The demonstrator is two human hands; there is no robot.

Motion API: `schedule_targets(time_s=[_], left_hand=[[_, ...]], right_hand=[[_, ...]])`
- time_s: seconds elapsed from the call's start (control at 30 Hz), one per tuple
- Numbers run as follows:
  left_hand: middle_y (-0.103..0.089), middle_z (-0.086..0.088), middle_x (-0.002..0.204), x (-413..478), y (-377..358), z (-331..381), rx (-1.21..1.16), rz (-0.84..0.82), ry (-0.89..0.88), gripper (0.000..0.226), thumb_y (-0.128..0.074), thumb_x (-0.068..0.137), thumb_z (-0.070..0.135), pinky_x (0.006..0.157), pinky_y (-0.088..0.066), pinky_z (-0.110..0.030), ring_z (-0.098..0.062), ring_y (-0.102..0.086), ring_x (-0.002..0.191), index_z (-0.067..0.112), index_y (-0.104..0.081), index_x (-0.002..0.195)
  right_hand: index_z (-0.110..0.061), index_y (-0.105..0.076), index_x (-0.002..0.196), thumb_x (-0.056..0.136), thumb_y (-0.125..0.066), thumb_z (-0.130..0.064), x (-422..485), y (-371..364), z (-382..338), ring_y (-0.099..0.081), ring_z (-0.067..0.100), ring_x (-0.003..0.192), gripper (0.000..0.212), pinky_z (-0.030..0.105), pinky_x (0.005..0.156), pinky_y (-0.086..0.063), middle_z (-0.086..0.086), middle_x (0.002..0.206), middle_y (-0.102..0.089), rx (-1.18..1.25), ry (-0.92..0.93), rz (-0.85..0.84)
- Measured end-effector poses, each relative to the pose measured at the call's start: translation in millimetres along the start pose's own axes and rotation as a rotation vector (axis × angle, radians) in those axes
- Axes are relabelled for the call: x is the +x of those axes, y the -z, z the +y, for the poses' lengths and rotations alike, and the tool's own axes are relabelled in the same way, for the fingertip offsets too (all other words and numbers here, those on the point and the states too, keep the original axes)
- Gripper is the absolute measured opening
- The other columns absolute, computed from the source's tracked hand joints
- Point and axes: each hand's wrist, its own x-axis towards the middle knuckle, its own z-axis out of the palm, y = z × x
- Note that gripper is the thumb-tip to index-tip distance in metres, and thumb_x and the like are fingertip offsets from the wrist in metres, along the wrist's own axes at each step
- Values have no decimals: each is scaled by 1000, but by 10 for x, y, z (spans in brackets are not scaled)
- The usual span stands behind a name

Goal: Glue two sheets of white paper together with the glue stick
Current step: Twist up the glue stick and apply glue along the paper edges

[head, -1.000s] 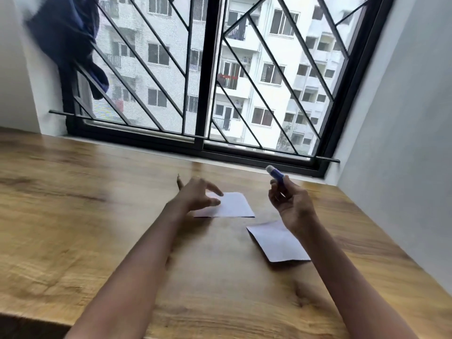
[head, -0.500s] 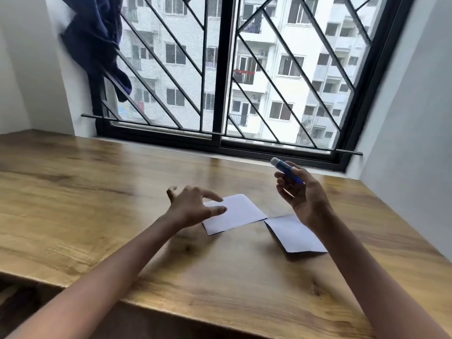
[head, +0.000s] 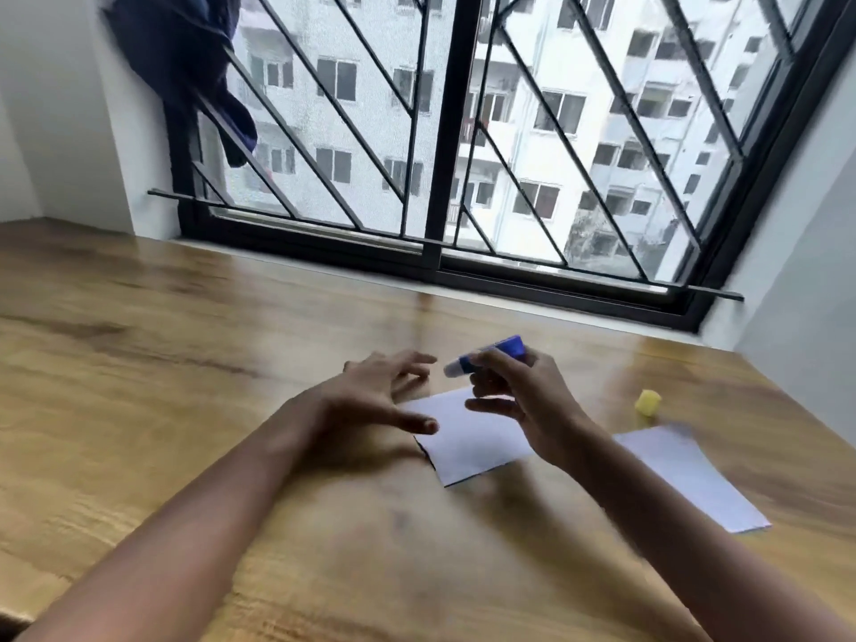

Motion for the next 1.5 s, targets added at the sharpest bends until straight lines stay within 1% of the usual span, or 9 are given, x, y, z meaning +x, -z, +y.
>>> schedule_targets(time_s=[0.07, 0.2, 0.33, 0.6, 0.77, 0.9, 1.03, 1.33, 1.5], left_hand=[[-49, 14, 133, 4, -30, 5, 119, 40, -13, 106, -52, 42, 80, 95, -24, -34, -10, -37, 124, 38, -30, 137], [-48, 22, 114, -2, -63, -3, 127, 79, -67, 100, -51, 42, 78, 86, -21, -31, -8, -38, 111, 46, -30, 134], [-49, 22, 125, 26, -70, -24, 85, 81, -49, 108, -55, 40, 77, 90, -19, -31, -7, -33, 122, 43, -28, 138], [-47, 27, 112, 23, -62, -18, 51, 48, -26, 99, -68, 46, 71, 90, -20, -30, -6, -32, 118, 46, -31, 134], [-50, 24, 124, 16, -62, -16, 46, 44, -9, 92, -68, 51, 66, 90, -19, -31, -6, -32, 119, 46, -32, 133], [-49, 25, 122, 18, -64, -20, 55, 29, -1, 93, -68, 52, 66, 88, -18, -30, -7, -31, 121, 46, -29, 134], [-47, 25, 129, 20, -60, -23, 42, 23, 7, 96, -69, 50, 67, 89, -19, -31, -6, -29, 122, 48, -27, 135], [-44, 30, 126, -12, -47, 30, 2, 16, 18, 102, -72, 52, 62, 92, -18, -32, -2, -26, 119, 49, -21, 139], [-41, 25, 136, -3, -41, -6, 25, 0, 33, 110, -66, 44, 75, 93, -16, -31, -1, -25, 123, 51, -16, 138]], right_hand=[[5, -68, 91, 80, -67, -12, 52, -128, 57, -57, 16, 62, 20, 34, 67, -59, 10, 70, -59, -36, 10, 4], [-1, -73, 83, 75, -73, -7, 125, -258, 116, -59, 16, 60, 10, 35, 66, -60, 11, 68, -64, -163, 44, -1], [2, -73, 82, 71, -74, -5, 172, -277, 164, -57, 19, 59, 13, 33, 66, -58, 16, 67, -62, -231, 54, -4], [-1, -74, 77, 70, -75, -10, 186, -293, 174, -57, 15, 53, 11, 32, 64, -54, 18, 67, -67, -352, 87, -30], [-8, -75, 73, 68, -77, -15, 170, -337, 175, -59, 16, 53, 8, 43, 70, -56, 21, 70, -71, -450, 167, -13], [-10, -74, 69, 66, -77, -17, 183, -335, 180, -60, 15, 53, 8, 47, 72, -56, 19, 68, -71, -493, 189, -10], [-8, -75, 71, 68, -77, -14, 186, -318, 160, -62, 14, 54, 7, 46, 72, -57, 19, 68, -71, -518, 206, -33], [-1, -75, 74, 68, -76, -7, 220, -194, 100, -60, 17, 53, 8, 40, 69, -59, 20, 63, -67, -500, 148, -3], [-1, -75, 74, 68, -76, -8, 258, -77, 78, -59, 18, 52, 9, 38, 67, -59, 15, 59, -64, -508, 135, 43]])
